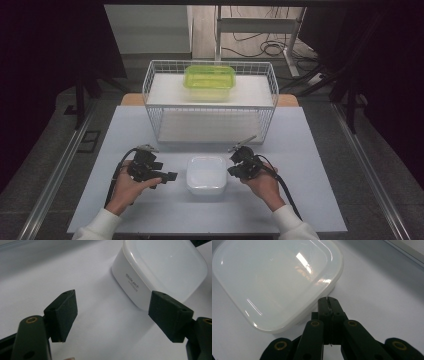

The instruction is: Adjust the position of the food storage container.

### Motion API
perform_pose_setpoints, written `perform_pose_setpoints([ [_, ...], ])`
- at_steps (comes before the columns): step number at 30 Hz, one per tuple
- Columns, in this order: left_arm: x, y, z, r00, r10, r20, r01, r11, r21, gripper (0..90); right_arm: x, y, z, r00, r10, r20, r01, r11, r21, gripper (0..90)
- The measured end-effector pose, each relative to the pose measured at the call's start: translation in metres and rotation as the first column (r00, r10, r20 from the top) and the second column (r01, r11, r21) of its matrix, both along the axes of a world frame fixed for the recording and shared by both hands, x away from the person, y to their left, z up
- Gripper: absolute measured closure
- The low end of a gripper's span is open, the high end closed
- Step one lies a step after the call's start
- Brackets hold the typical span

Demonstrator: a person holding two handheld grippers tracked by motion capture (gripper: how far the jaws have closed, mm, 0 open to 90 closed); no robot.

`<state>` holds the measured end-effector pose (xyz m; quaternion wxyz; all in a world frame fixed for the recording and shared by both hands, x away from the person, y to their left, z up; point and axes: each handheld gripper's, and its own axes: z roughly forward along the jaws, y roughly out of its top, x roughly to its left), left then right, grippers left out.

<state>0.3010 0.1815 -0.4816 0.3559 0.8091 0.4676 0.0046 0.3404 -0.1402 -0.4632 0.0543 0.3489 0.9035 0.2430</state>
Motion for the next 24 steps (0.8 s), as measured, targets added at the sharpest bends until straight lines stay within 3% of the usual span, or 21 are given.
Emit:
perform_pose_setpoints([
  [9, -0.001, 0.002, 0.002, 0.9997, 0.022, 0.014, -0.022, 0.9997, -0.007, 22.4, 0.0, -0.01, 0.004, 0.9998, -0.016, 0.009, 0.016, 1.0, 0.026, 88.5],
  [11, -0.001, 0.003, 0.003, 0.9991, 0.034, 0.025, -0.034, 0.9993, -0.011, 22.5, 0.0, -0.018, 0.008, 0.9988, -0.044, 0.019, 0.043, 0.998, 0.051, 80.4],
  [12, -0.001, 0.003, 0.003, 0.9991, 0.034, 0.025, -0.034, 0.9993, -0.011, 22.6, 0.0, -0.018, 0.008, 0.9988, -0.044, 0.019, 0.043, 0.998, 0.051, 80.4],
  [13, -0.001, 0.005, 0.004, 0.9981, 0.05, 0.037, -0.049, 0.9986, -0.019, 22.6, 0.001, -0.025, 0.011, 0.9971, -0.072, 0.024, 0.07, 0.995, 0.075, 67.7],
  [14, -0.001, 0.005, 0.004, 0.9981, 0.05, 0.037, -0.049, 0.9986, -0.019, 22.7, 0.001, -0.025, 0.011, 0.9971, -0.072, 0.024, 0.07, 0.995, 0.075, 67.7],
  [15, -0.001, 0.005, 0.005, 0.9974, 0.058, 0.042, -0.057, 0.9981, -0.023, 22.7, 0.001, -0.032, 0.013, 0.9945, -0.102, 0.022, 0.1, 0.99, 0.099, 57.9],
  [18, -0.001, 0.005, 0.008, 0.9938, 0.087, 0.07, -0.084, 0.9954, -0.045, 22.8, 0.002, -0.04, 0.016, 0.9883, -0.153, 0.001, 0.151, 0.976, 0.157, 44.5],
  [20, -0.001, 0.005, 0.008, 0.9929, 0.092, 0.075, -0.088, 0.9946, -0.055, 22.8, 0.001, -0.044, 0.017, 0.9837, -0.18, -0.002, 0.177, 0.966, 0.186, 38.2],
  [24, -0.004, 0.003, 0.009, 0.9926, 0.083, 0.088, -0.077, 0.9952, -0.06, 22.8, 0.0, -0.047, 0.019, 0.9812, -0.193, -0.003, 0.189, 0.959, 0.211, 31.1],
])
